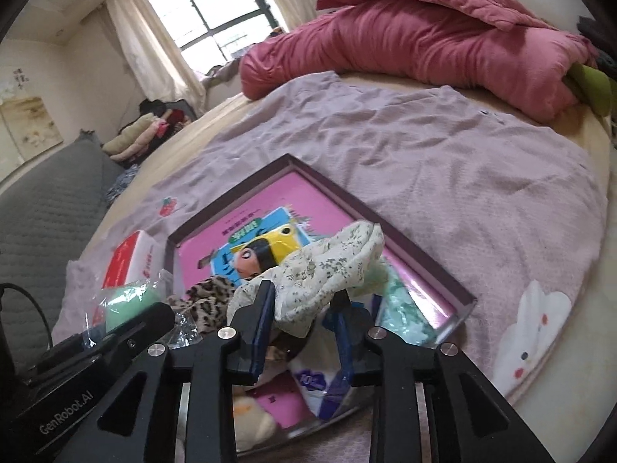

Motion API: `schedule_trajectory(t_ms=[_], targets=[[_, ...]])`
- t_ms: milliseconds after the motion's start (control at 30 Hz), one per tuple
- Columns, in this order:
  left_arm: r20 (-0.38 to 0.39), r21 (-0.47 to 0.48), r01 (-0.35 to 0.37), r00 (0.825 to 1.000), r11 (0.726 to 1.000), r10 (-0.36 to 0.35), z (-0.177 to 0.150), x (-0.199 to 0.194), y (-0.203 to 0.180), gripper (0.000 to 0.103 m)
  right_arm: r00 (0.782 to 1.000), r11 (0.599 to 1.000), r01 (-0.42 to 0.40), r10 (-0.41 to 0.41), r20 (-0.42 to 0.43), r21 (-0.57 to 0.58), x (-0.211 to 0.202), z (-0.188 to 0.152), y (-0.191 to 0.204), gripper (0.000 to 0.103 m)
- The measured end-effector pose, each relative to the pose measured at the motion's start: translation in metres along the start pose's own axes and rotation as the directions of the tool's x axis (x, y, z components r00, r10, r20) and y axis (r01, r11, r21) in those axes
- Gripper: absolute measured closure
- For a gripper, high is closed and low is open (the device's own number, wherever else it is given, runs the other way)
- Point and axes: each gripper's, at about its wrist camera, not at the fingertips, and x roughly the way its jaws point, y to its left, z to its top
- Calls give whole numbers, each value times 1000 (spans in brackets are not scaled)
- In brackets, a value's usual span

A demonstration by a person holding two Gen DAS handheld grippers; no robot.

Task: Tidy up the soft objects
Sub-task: 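Lower the scrunchie onto the tray and open the right gripper while the left gripper releases the green sponge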

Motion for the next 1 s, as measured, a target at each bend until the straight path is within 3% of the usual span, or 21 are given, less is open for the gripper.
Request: schedule_trajectory(t_ms=[433, 567, 733, 1000], targets=[[-28, 1, 10, 1000, 1000, -10, 2, 14, -4, 63, 996, 997, 77, -76, 48, -11, -9, 3, 1, 48], [-34, 7, 11, 999, 1000, -10, 0, 18, -6, 63, 992, 996, 87, -86, 91, -12, -17, 4, 1, 45], [-47, 12, 16, 999, 1000, -16, -2, 23, -9, 63, 971, 990, 142, -142, 190, 13, -32, 8, -5, 42], [-63, 23, 35, 997, 999, -34, 1, 27, -17, 63, 967, 982, 171, -183, 180, 78, -30, 10, -22, 36]])
